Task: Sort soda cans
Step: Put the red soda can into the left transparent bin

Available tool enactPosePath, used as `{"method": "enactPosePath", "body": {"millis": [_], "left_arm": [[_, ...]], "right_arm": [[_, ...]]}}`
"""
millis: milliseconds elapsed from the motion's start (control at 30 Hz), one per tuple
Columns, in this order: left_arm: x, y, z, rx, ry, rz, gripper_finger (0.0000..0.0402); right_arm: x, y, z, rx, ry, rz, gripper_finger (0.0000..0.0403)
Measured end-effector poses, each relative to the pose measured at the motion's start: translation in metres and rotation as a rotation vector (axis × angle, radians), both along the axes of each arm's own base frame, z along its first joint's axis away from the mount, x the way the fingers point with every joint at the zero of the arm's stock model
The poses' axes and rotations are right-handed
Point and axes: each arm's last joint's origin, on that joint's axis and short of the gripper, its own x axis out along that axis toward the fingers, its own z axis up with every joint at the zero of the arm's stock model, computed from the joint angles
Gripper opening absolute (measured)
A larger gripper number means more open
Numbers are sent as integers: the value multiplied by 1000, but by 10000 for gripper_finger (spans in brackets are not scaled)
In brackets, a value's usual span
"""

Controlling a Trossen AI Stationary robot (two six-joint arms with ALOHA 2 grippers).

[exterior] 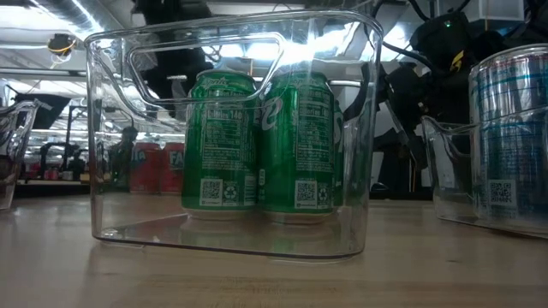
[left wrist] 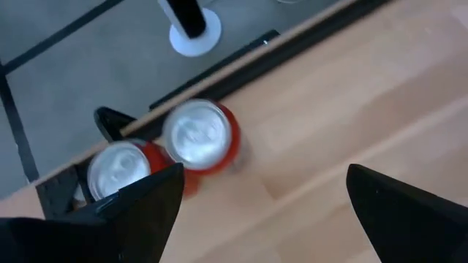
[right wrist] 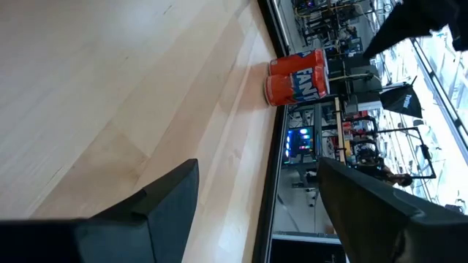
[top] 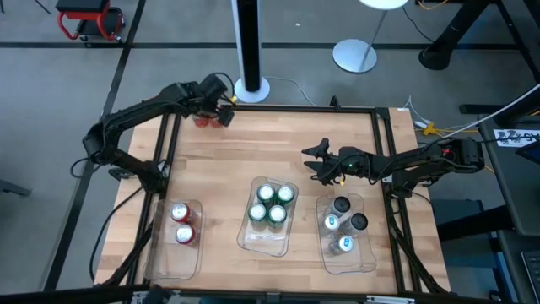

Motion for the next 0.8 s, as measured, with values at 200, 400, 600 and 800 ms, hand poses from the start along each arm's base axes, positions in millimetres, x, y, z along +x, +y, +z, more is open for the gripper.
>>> {"method": "enactPosePath", "body": {"millis": [200,400,600,800], "left_arm": [[-12,30,-6,-17,-23,40,368],[-20,54,-19,-71,-31,70,368],[-21,64,-29,-91,8,63,368],[-20,67,-33,-107,6,58,368]], "right_arm": [[0,0,0,0,0,0,278],[0,0,0,0,0,0,278],[0,0,0,-3,3,1,278],[0,0,0,-4,7,2,278]]}}
